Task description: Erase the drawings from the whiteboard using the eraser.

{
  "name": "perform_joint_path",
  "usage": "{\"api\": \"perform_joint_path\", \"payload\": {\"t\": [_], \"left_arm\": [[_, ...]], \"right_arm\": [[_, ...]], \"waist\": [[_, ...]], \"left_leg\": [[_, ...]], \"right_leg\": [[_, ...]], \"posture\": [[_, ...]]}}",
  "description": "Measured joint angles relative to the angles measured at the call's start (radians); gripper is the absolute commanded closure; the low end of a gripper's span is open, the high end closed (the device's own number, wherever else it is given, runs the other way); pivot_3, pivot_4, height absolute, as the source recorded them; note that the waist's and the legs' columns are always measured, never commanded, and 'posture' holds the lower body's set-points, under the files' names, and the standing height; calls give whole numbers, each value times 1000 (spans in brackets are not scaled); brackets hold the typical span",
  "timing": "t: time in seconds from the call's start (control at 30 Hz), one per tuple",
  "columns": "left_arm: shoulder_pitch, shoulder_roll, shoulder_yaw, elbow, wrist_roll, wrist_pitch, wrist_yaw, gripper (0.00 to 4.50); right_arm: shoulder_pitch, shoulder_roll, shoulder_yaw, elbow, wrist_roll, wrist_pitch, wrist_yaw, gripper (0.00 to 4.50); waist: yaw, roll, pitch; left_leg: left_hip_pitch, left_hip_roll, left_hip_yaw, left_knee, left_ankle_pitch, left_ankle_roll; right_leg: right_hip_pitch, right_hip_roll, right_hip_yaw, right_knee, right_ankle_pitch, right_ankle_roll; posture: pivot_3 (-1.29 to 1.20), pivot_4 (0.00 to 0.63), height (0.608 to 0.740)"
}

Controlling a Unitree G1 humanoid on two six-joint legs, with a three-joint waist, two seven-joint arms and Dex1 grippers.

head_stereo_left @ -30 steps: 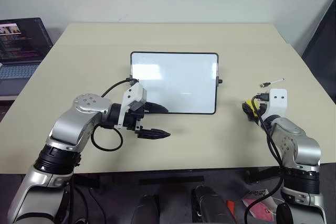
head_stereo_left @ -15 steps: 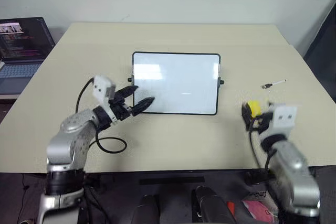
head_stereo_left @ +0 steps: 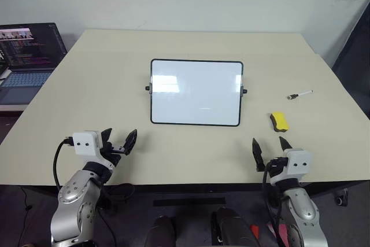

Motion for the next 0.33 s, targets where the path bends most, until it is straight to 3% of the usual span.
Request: {"api": "perform_joint_path", "payload": {"t": [0.33], "left_arm": [[-15, 47, -44, 24, 44, -77, -24, 0]], "right_arm": [[112, -54, -28, -34, 15, -16, 34, 27]], "waist": [[8, 1, 0]], "left_leg": [[0, 0, 0, -13, -1, -2]], "right_leg": [[-4, 1, -1, 0, -2, -1]], "posture": [[0, 150, 740]]}}
